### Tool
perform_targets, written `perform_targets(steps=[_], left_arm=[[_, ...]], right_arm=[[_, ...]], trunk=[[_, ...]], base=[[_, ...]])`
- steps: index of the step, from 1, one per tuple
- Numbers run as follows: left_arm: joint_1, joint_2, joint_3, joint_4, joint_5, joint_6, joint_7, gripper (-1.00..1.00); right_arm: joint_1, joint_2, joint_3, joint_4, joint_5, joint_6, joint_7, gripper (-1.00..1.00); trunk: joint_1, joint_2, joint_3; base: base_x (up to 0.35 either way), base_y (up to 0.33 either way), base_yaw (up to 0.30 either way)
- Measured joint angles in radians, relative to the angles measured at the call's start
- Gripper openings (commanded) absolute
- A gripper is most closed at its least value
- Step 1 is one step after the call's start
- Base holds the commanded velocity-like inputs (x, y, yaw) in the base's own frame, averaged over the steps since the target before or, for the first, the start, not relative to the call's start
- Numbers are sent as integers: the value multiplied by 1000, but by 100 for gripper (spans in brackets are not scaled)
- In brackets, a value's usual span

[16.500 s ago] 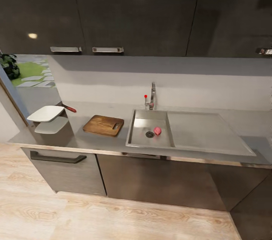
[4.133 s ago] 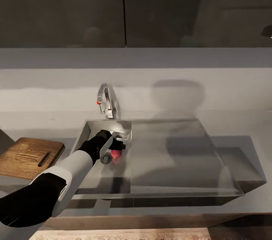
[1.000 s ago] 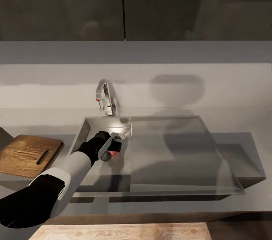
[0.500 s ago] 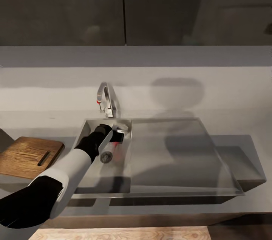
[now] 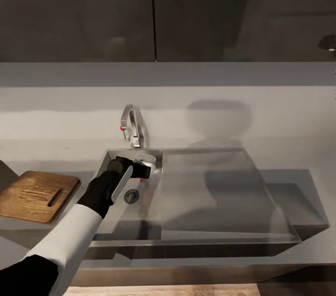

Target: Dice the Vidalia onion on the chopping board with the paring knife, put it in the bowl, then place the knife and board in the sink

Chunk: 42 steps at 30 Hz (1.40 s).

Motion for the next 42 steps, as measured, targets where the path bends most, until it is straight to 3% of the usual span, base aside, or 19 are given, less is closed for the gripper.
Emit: perform_targets(steps=[3,6,17,28,42], left_arm=[[65,31,0,-153,-4,39,0,-100],[105,56,1,-240,-2,57,0,-100],[208,153,1,-414,1,68,0,-100],[282,168,1,-514,3,69,0,-100],[291,169,1,-530,3,70,-1,-100]], right_arm=[[0,0,0,0,0,0,0,100],[0,0,0,0,0,0,0,100],[0,0,0,0,0,0,0,100],[0,0,0,0,0,0,0,100],[0,0,0,0,0,-1,0,100]], trunk=[[0,0,5],[0,0,9],[0,0,27],[0,0,44],[0,0,66]], base=[[0,0,0],[0,0,0],[0,0,0],[0,0,0],[-57,191,0]])
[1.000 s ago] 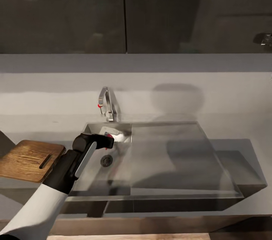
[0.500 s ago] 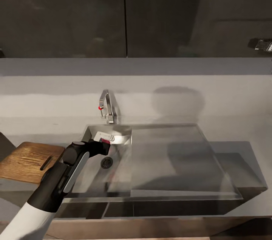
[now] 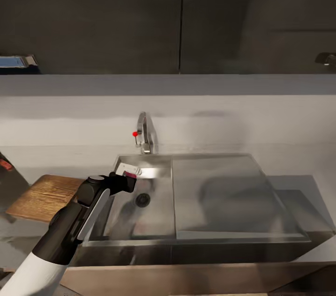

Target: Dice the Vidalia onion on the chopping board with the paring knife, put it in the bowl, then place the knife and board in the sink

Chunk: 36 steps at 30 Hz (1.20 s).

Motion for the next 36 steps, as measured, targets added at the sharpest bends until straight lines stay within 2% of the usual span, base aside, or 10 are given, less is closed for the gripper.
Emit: perform_targets(steps=[16,36], left_arm=[[0,0,0,0,0,0,-1,-100],[0,0,0,0,1,0,-1,-100]], right_arm=[[0,0,0,0,0,0,0,100],[0,0,0,0,0,0,0,100]], trunk=[[0,0,24],[0,0,26]], base=[[-108,273,0],[-29,292,0]])
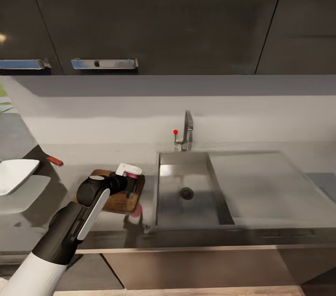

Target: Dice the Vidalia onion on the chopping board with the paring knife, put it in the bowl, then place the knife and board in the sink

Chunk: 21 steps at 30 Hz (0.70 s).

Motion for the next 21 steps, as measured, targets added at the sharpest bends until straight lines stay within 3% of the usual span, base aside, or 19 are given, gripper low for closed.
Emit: perform_targets(steps=[15,21], left_arm=[[0,-1,0,3,0,0,0,-100],[0,0,0,8,1,0,0,-100]], right_arm=[[0,0,0,0,0,0,0,100],[0,0,0,0,0,0,0,100]], trunk=[[0,0,0],[0,0,0]], base=[[17,294,0],[60,90,0]])
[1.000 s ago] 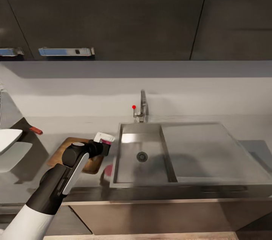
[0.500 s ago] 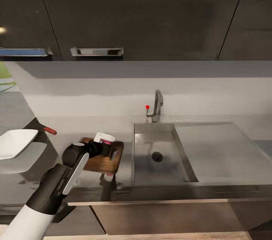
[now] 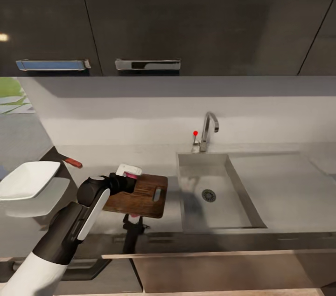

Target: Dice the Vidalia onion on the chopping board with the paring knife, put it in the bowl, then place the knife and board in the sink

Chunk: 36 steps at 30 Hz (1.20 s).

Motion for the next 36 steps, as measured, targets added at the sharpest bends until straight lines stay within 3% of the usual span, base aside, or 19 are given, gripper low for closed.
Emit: perform_targets(steps=[36], left_arm=[[0,-1,-1,51,-1,-1,0,-100]], right_arm=[[0,0,0,0,0,0,-1,100]], trunk=[[0,0,-2]], base=[[1,-25,3]])
